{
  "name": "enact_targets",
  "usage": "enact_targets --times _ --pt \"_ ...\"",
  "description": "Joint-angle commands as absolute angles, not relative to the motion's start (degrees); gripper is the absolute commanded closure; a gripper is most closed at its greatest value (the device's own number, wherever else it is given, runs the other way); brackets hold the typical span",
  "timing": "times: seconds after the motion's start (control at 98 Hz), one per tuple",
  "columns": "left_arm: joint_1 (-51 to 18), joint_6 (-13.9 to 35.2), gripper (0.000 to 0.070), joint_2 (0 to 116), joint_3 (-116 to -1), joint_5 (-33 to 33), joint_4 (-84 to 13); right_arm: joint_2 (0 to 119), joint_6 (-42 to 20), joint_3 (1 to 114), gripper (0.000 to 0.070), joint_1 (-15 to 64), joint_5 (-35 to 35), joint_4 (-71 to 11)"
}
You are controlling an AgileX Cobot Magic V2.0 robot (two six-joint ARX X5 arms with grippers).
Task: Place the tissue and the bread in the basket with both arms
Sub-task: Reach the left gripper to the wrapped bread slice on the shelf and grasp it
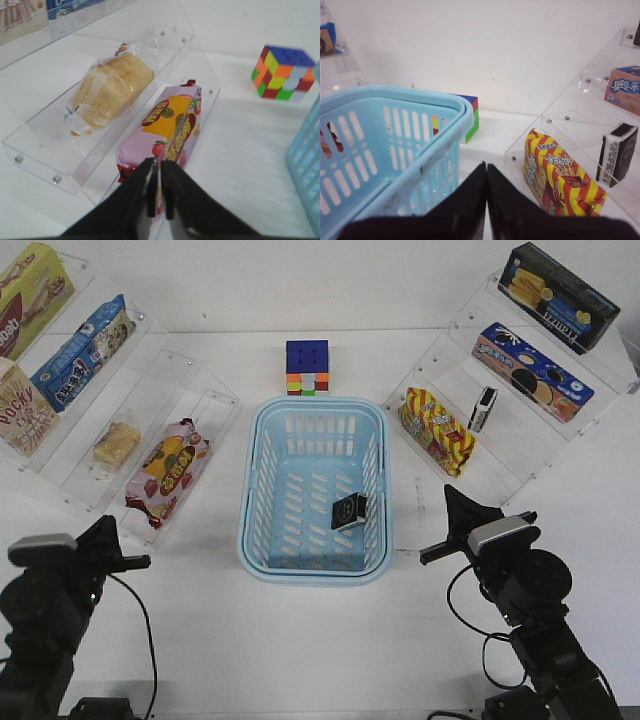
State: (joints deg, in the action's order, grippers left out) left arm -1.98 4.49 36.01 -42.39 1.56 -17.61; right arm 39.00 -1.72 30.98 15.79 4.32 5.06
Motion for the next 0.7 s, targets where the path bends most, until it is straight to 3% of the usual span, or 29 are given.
enact_targets --times 0.0,0.041,0.082,0.367,0.612,0.694 --pt "-1.87 -8.75 0.0358 43.22 -47.59 1.80 -18.55 39.09 -2.13 31.57 0.0700 16.10 4.36 5.93" --pt "-1.87 -10.20 0.0201 46.63 -50.22 2.04 -19.18 39.09 -2.13 31.57 0.0700 16.10 4.36 6.00" --pt "-1.87 -11.42 0.0144 49.80 -52.56 2.48 -19.55 39.09 -2.11 31.57 0.0700 16.10 4.34 5.98" --pt "-1.87 -25.43 0.0146 67.09 -64.60 8.88 -19.42 39.05 -2.17 31.57 0.0700 16.10 4.49 5.93" --pt "-1.87 -29.15 0.0149 81.62 -70.89 16.32 -15.79 39.05 -2.17 31.57 0.0700 16.10 4.49 5.91" --pt "-1.87 -29.12 0.0249 82.83 -70.89 16.99 -15.75 39.05 -2.39 31.57 0.0700 16.10 4.47 5.93"
